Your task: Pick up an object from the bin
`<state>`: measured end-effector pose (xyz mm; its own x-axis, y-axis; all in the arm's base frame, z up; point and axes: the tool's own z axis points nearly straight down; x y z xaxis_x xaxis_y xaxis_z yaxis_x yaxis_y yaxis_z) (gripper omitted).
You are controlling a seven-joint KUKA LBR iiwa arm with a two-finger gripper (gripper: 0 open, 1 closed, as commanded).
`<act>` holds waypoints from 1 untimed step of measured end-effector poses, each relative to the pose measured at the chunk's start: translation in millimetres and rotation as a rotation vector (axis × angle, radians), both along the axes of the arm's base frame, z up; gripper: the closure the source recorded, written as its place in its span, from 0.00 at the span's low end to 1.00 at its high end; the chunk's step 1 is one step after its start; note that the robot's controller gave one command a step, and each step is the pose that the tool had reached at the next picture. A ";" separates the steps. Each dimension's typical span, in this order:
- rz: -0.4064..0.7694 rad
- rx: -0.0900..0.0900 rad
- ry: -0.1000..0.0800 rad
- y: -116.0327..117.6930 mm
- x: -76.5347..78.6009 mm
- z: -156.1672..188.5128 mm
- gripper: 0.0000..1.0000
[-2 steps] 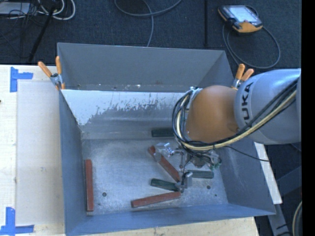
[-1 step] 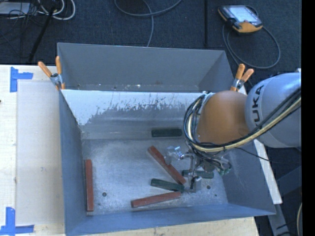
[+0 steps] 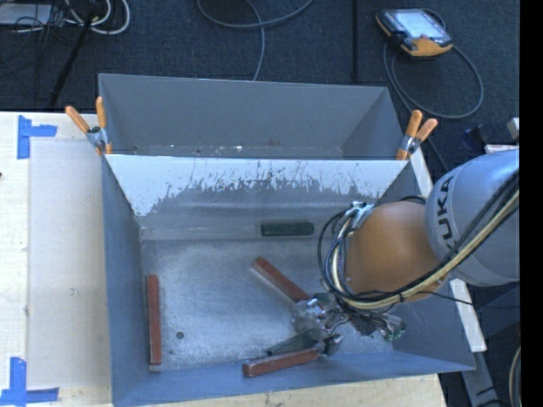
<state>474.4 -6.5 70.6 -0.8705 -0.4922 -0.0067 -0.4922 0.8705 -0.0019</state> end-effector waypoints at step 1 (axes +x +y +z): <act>0.000 0.000 0.000 0.0 0.0 0.0 1.00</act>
Offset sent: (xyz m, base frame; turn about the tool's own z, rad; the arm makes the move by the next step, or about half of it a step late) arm 0.0120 0.0068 0.1330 0.0035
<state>474.4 -6.5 70.6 -0.8703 -0.4925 -0.0069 -0.4925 0.8703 -0.0020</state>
